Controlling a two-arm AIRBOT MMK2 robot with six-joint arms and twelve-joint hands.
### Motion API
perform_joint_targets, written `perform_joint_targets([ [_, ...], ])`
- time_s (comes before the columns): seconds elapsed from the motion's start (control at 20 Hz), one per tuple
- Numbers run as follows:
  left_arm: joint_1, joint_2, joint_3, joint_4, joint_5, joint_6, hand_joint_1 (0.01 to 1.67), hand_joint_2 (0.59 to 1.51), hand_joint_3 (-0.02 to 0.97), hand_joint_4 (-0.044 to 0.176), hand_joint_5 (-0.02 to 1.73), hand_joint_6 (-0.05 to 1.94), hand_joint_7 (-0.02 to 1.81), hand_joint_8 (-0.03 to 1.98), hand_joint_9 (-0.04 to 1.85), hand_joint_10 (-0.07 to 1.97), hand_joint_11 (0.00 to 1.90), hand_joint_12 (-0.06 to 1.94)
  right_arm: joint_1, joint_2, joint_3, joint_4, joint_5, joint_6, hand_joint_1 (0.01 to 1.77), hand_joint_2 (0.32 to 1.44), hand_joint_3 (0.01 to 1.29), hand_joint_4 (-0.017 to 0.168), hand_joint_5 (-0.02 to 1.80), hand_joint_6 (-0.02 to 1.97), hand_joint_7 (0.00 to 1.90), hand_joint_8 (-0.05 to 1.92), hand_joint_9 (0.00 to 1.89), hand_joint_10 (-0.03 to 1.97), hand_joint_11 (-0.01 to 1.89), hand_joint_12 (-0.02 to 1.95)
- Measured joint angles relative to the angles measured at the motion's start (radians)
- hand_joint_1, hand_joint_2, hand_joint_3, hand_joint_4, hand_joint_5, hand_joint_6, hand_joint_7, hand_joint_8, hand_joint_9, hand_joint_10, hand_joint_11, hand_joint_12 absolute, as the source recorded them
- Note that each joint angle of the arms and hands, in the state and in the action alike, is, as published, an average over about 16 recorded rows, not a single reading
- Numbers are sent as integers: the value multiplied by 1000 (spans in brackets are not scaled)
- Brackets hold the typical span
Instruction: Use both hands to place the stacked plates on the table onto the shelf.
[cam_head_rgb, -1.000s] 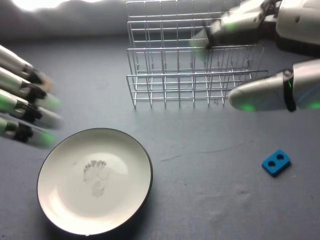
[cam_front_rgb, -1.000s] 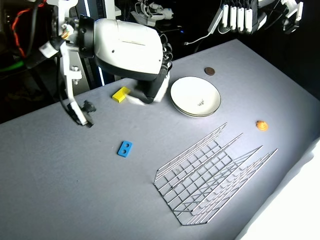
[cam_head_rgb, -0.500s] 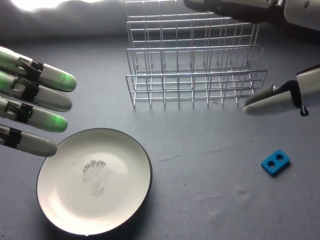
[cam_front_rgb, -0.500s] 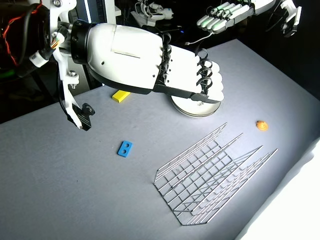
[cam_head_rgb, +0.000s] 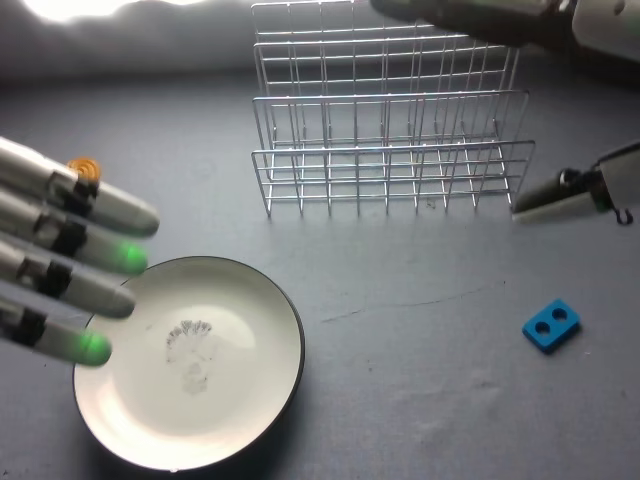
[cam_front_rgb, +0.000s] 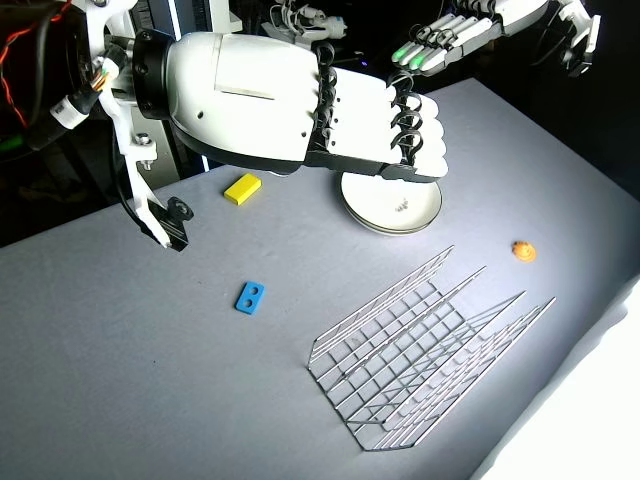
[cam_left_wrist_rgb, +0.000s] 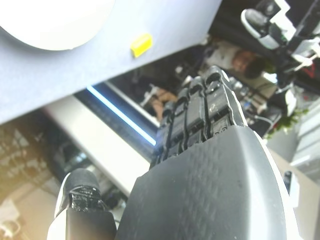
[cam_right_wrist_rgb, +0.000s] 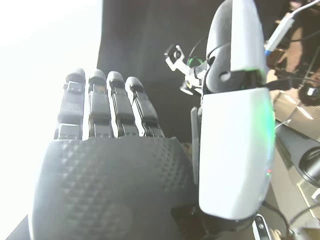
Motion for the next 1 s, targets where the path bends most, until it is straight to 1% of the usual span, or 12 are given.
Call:
perform_joint_targets([
  [0.1,9,4,-12,20,8,-17,15,1059,35,-2,18,-17,20,-11,18,6,14,-12,-6,2,3,-9,11,22,1074,870,14,-3,18,20,21,14,22,3,22,-5],
  [0.15,14,6,-18,28,14,-26,15,1061,34,-1,18,-17,20,-11,18,6,15,-12,-10,2,4,-10,15,28,1088,866,15,-3,19,20,21,14,22,3,22,-5],
  [0.4,33,15,-49,66,46,-74,15,1071,34,-1,18,-16,20,-11,15,6,15,-12,-31,3,9,-12,21,42,1082,859,14,-2,21,20,21,14,22,3,21,-5],
  [0.6,38,22,-71,90,69,-117,14,1079,34,-1,20,-16,20,-11,15,6,14,-12,-49,-3,13,4,24,23,1074,864,15,-2,21,20,21,14,21,3,21,-5],
  [0.8,37,25,-85,93,91,-132,15,1081,34,-1,21,-16,19,-11,17,7,14,-12,-73,-12,21,-2,59,-8,1071,867,14,-1,22,20,21,14,21,4,21,-6],
  [1.0,50,25,-96,87,111,-141,15,1083,34,-1,22,-15,19,-11,19,7,14,-12,-96,-23,28,-31,95,-16,1060,872,14,1,21,20,20,14,22,4,21,-6],
])
